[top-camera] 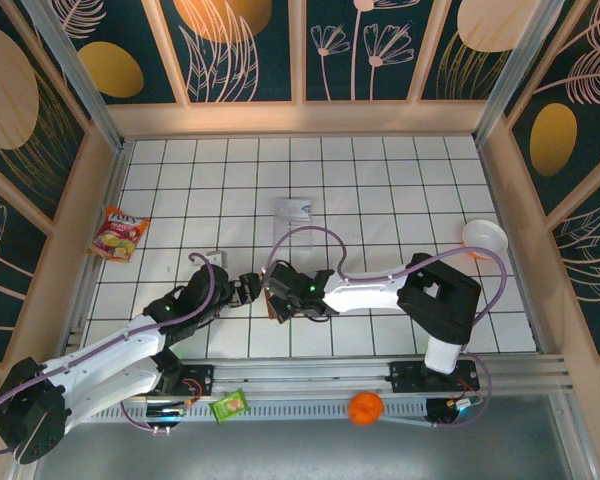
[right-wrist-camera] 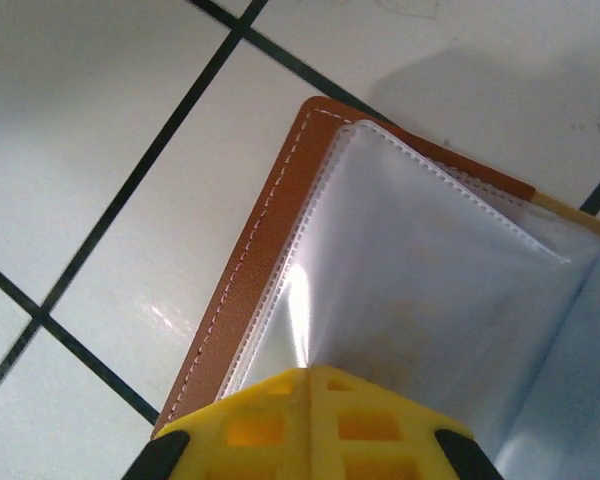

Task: Take the credit cards out of the card holder

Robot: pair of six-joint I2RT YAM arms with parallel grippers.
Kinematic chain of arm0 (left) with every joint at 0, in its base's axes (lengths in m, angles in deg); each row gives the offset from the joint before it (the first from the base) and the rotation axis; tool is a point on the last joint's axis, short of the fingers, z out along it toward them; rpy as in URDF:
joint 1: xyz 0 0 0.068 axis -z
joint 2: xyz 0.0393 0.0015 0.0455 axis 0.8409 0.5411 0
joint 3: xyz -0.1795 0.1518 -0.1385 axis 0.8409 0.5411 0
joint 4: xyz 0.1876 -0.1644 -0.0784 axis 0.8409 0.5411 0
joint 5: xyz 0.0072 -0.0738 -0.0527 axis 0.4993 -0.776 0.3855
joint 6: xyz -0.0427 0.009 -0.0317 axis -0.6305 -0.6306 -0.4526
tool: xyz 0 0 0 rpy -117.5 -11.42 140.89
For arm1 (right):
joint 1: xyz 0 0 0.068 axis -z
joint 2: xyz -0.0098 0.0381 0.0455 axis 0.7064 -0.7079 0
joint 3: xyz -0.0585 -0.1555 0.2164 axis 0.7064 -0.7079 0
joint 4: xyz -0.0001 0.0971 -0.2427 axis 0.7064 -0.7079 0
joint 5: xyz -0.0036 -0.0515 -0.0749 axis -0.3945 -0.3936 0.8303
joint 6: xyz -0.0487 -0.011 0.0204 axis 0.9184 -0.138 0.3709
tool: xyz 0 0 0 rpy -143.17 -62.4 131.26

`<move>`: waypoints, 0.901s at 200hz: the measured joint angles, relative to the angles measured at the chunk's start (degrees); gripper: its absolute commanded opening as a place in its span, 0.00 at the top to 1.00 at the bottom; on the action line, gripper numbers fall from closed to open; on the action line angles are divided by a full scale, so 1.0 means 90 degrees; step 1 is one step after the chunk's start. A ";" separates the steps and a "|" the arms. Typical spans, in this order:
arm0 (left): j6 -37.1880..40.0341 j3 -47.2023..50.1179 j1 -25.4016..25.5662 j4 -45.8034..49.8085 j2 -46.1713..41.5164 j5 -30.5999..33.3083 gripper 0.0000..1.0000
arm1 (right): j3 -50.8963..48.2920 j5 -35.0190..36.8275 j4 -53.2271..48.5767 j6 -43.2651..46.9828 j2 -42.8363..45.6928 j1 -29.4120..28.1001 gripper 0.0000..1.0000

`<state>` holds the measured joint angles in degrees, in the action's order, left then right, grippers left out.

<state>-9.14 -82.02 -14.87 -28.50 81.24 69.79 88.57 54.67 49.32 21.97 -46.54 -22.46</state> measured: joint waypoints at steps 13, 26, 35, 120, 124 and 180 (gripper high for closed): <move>0.0029 0.0027 -0.0002 -0.0109 0.0095 -0.0143 0.18 | -0.0034 -0.0056 0.0117 -0.0102 0.0017 0.0036 1.00; 0.0061 0.0051 -0.0002 -0.0214 0.0240 -0.0316 0.28 | -0.0112 -0.0143 0.0270 -0.0223 0.0058 0.0102 1.00; 0.0080 0.0061 -0.0002 -0.0318 0.0359 -0.0452 0.36 | -0.0175 -0.0209 0.0347 -0.0318 0.0121 0.0158 1.00; 0.0061 0.0107 0.0000 -0.1642 0.1654 -0.1639 0.81 | -0.0852 -0.0874 0.1173 -0.1120 0.0741 0.0580 1.00; 0.0058 0.0107 0.0000 -0.1690 0.1724 -0.1673 0.81 | -0.0862 -0.0891 0.1185 -0.1120 0.0741 0.0580 1.00; 0.0051 0.0102 0.0085 -0.2183 0.2431 -0.2086 0.99 | -0.0879 -0.1059 0.1297 -0.1173 0.0741 0.0610 1.00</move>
<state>-8.68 -81.10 -14.10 -48.15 103.12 51.02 80.65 45.14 60.99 11.41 -39.87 -16.97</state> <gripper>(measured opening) 0.040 0.052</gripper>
